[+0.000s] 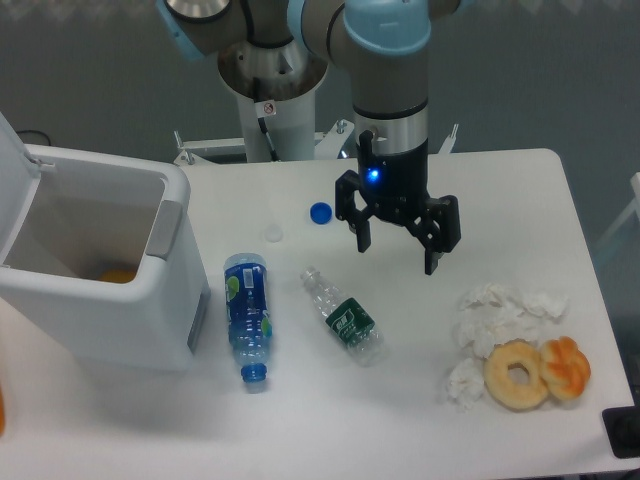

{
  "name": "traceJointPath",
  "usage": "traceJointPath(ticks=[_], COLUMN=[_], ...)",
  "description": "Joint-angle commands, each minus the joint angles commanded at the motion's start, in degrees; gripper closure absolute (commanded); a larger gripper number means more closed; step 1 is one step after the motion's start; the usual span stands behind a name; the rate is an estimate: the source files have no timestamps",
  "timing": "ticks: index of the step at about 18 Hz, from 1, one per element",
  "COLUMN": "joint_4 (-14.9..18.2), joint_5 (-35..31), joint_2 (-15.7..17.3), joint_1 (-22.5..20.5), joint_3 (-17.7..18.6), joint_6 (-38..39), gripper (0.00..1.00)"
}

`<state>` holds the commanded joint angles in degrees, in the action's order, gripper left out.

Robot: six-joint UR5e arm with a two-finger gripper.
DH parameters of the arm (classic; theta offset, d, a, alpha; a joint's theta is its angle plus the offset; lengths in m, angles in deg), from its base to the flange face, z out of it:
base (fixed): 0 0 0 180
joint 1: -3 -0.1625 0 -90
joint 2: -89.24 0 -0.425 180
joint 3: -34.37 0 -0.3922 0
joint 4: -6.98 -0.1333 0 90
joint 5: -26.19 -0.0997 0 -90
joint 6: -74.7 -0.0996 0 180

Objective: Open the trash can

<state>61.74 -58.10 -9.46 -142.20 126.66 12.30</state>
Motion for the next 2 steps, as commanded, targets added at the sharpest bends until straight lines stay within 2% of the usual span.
traceJointPath(ticks=[2], joint_4=[0.00], joint_5=[0.00], joint_2=[-0.09], joint_1=[0.00], joint_3=[0.00], joint_6=[0.00], gripper=[0.00])
